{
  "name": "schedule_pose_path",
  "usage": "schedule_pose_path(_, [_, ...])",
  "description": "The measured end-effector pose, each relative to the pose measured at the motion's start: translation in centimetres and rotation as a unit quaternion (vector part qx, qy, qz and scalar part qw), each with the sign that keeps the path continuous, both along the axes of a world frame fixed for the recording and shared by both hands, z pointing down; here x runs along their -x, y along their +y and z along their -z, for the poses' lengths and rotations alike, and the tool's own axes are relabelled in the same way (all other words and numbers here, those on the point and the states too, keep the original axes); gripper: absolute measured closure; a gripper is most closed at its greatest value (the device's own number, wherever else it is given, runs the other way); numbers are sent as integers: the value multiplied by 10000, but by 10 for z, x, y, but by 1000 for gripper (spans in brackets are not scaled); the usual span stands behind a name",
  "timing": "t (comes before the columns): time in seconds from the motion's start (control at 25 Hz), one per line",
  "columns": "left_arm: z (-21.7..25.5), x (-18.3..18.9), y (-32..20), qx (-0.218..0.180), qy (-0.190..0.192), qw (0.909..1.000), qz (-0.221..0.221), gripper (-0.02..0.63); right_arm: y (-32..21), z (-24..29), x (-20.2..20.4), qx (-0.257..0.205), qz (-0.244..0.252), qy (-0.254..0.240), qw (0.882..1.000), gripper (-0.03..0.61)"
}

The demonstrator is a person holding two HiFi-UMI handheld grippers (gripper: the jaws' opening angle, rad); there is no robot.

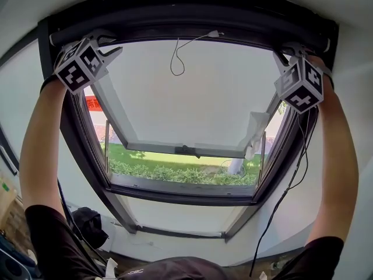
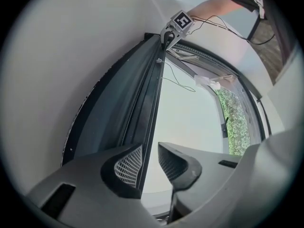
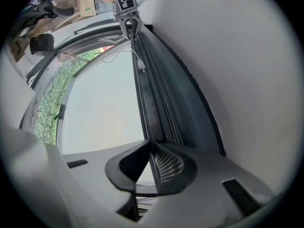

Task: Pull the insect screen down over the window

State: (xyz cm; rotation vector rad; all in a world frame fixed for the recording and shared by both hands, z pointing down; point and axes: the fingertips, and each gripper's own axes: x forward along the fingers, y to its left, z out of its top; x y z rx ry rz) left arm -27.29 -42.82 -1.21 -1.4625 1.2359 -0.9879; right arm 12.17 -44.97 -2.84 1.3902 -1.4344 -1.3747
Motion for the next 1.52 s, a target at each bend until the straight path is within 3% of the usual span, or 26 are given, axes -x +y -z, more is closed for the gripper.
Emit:
schedule_pose_path(0.2, [2,-1,0,-49,111,9998,-151,577,-1,0,1,20,11,-58,10000,535])
schedule_pose_path(0.64, [4,0,-1,-90,-285,9995,117,592,-2,-3,1,223,-258,37,9994,538])
schedule_pose_path(1.16, [-62,0,-4,906,-383,9951,40,592,-3,-66,0,1224,-394,434,9907,548])
schedule_pose_path(1.4, [-116,0,-3,1582,-587,9857,-7,595,-2,-119,1,2092,-394,643,9750,551])
schedule_pose_path(1.52, [-142,-2,-3,1716,-528,9837,-107,595,-2,-143,0,2222,-316,673,9722,551])
